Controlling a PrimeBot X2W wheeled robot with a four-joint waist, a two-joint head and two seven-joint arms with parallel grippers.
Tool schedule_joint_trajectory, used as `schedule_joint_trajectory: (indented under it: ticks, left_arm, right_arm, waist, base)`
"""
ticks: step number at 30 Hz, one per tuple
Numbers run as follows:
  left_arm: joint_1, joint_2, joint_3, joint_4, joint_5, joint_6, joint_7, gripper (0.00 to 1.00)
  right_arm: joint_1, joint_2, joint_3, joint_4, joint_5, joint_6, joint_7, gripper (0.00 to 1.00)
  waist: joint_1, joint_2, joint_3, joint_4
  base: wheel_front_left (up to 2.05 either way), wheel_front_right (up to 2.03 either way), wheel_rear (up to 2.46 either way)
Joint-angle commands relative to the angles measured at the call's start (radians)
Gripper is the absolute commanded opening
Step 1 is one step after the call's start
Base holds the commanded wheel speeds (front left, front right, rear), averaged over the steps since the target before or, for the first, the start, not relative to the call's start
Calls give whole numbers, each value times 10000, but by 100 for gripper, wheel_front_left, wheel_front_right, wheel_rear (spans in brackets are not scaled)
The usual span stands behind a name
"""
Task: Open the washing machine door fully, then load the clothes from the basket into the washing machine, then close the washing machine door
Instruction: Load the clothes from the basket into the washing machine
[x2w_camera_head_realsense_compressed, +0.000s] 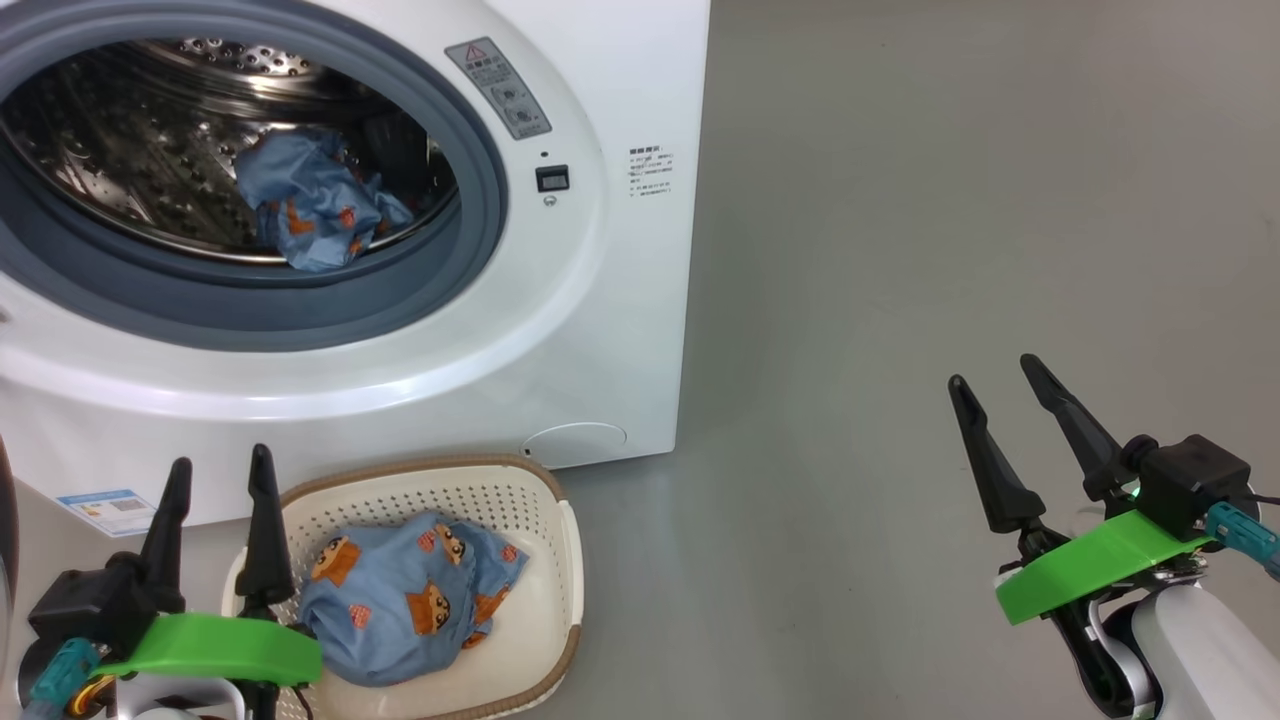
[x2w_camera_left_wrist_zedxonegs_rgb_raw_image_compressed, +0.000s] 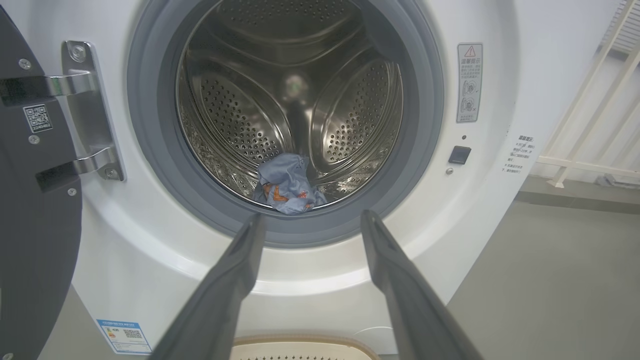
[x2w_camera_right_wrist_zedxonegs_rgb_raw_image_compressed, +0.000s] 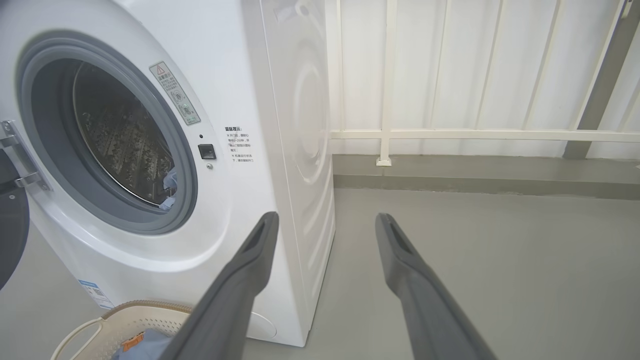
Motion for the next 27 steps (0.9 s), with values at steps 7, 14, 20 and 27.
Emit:
schedule_joint_trajectory:
  ticks: [7,14,20,27]
  left_arm:
    - [-87,251,292,15,98,110,187,100]
    - [-678,359,27,1343,65,-8,827,100]
    - [-1442,357,-50,2664,-70,-167,991,100]
    - [-3022,466,-194,4733,-139,-412,1103,100]
  right_arm:
    - [-52,-176,191,-209,37,46,-80,100]
    - [-313,-121,208,-339,25,46,-80,100]
    - [-630,-78,177,-442,7,46,-80,100]
    - [-1253,35,291,-584,-36,46,-80,100]
  waist:
    - [0,-1,148,-12]
    - [0,-1,928,-52]
    - [0,-1,1790,-108]
    - [0,-1,3136,-182]
  base:
    - [0,0,0]
    - [0,0,0]
    - [0,0,0]
    - [0,0,0]
